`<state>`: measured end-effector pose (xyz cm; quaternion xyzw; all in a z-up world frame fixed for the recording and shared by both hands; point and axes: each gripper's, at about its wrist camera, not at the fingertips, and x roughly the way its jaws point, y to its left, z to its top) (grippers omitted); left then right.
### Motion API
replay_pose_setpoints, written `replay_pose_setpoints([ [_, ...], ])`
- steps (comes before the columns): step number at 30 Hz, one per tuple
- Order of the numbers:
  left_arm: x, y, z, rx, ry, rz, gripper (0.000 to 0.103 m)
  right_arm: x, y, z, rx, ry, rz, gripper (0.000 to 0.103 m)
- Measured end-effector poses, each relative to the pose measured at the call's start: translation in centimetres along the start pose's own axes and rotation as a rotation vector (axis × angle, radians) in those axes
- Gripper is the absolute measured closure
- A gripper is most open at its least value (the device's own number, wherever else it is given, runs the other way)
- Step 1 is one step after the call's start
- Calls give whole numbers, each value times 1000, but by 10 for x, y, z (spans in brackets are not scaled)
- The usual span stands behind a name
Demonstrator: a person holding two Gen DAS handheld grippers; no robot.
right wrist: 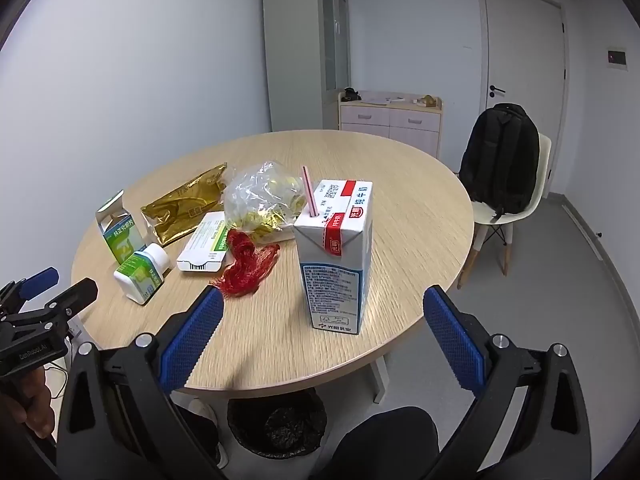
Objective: Collect trash
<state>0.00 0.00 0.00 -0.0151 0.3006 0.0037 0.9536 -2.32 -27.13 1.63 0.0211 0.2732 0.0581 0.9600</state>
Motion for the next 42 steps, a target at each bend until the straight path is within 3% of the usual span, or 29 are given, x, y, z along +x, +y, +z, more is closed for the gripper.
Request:
replay_pose_setpoints([
  [42,-2,0,0,-26,32,-20,6,-3,4,0,-3,-11,17,7],
])
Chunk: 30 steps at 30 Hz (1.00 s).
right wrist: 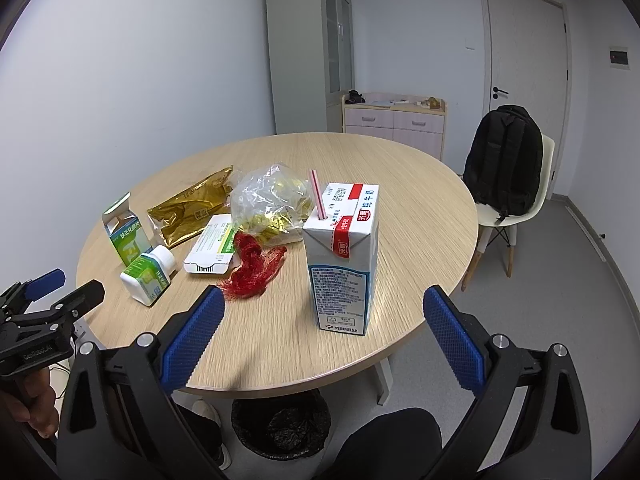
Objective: Collect trash
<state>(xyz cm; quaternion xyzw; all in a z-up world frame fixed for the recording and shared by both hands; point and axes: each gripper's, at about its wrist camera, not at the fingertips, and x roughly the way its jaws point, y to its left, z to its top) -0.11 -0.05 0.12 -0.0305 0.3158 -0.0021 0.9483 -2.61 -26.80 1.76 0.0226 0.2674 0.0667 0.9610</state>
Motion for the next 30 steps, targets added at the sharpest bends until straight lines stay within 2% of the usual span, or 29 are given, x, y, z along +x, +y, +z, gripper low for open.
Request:
replay_pose_setpoints([
  [3,-2,-1,0,15,-8,8,6,0,0,0,2,1,-1,7],
  [4,-2,-3,-1,47,-33,29,6,1,0,0,3,2,-1,7],
  [9,-2,-3,-1,46,-36,29,6,1,0,0,1,0,-3,7],
  [16,0,-2,0,77,-80,47,6,1,0,-1,5,5,5,7],
  [18,5,1,3,64,-68,43,6,1,-2,0,14,14,28,7],
  [22,22,8,7,26,-18,26,6,4,-5,4,8,5,-3,7],
  [30,69,3,10,57,65,35,8,40,-17,14,33,56,-27,15],
])
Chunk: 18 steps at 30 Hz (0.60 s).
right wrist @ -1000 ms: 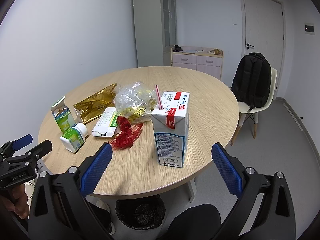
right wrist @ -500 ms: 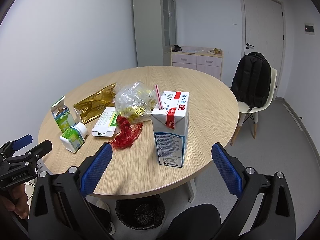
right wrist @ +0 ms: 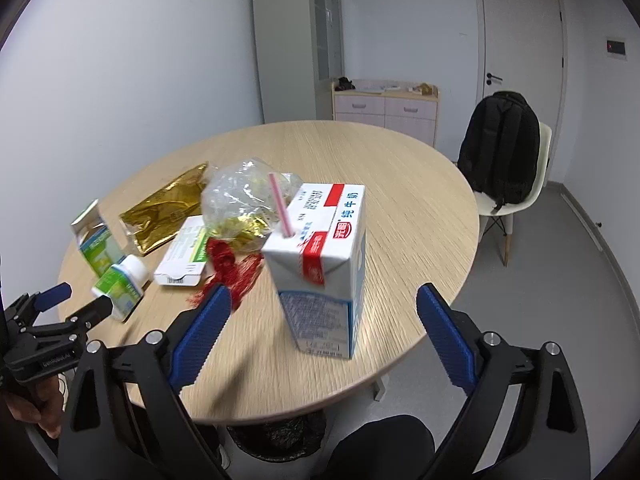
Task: Collect trash
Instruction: 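Grasp the white milk carton with the right tool while the left tool grasps the white pill bottle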
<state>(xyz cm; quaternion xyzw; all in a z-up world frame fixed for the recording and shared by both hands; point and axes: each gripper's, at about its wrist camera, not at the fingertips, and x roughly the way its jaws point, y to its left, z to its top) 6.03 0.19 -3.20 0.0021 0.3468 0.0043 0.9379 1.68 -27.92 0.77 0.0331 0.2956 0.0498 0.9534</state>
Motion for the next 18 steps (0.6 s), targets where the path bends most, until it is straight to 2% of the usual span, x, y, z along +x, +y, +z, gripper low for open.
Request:
replay_pose_setpoints([
  [3,15,-6,5,13,15,-2,11,14,-2,4,6,19,-6,19],
  [6,26,-9,6,36,68,15,14,25,-2,7,14,34,1,24],
  [9,36,-11,7,25,81,-13,20,33,0,7,10,45,9,28],
  [12,43,-10,7,15,71,-24,23,40,-1,6,8,61,10,35],
  [17,55,-6,7,-5,84,-25,28,49,-2,5,10,90,13,54],
  [18,56,-6,7,-7,85,-32,30,50,-3,5,11,92,12,55],
])
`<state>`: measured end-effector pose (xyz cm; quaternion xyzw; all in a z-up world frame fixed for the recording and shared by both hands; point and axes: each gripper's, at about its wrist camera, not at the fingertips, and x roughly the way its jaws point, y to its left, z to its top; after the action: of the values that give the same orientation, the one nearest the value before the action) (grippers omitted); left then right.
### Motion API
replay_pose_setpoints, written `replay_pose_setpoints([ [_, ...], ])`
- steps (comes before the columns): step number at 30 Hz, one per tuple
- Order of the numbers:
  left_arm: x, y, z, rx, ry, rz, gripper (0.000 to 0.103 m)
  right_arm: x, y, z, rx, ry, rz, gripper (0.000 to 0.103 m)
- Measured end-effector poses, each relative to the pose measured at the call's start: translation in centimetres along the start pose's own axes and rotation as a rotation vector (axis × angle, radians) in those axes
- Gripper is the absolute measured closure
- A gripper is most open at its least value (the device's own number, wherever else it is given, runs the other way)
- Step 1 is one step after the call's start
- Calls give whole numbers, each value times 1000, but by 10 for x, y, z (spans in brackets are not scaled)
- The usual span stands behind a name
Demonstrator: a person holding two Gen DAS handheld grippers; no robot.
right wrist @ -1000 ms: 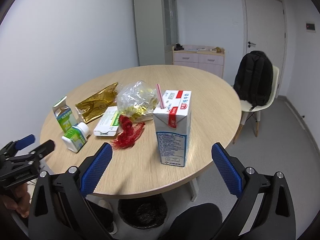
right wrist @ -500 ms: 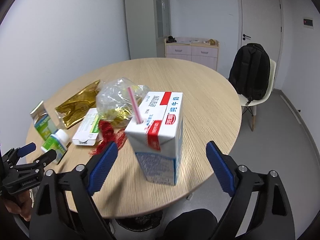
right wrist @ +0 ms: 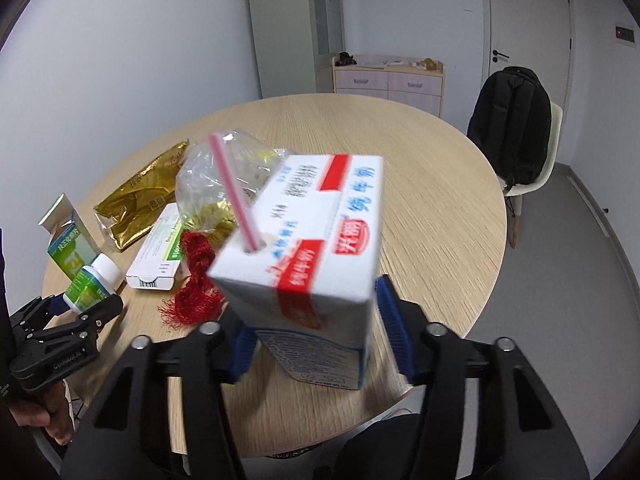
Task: Collect trash
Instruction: 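Grasp the white milk carton with the right tool while the left tool grasps the white pill bottle, then carry the milk carton and pill bottle down under the table toward the black bin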
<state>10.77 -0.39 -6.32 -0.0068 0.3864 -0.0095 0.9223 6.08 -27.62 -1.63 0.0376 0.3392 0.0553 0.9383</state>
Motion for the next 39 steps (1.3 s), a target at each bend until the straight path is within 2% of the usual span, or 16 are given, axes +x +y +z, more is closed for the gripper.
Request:
replay_pose_setpoints([
  [2,0,-1,0,1,1,5,36,-1,-1,0,0,-3,-4,60],
  [5,-1,-2,-2,3,1,4,53,-2,-2,-1,0,-6,-4,64],
  [6,-1,-3,-2,6,-1,6,62,-3,-2,-1,0,-6,-3,64],
  [12,-7,-8,-6,1,2,-17,62,-6,0,-4,-11,-12,-7,64],
  [19,-20,-5,-10,-9,-13,-10,62,-13,7,-6,-28,-24,-14,65],
  [39,-78,4,-36,-34,-71,6,62,-66,37,-20,-85,-90,21,64],
])
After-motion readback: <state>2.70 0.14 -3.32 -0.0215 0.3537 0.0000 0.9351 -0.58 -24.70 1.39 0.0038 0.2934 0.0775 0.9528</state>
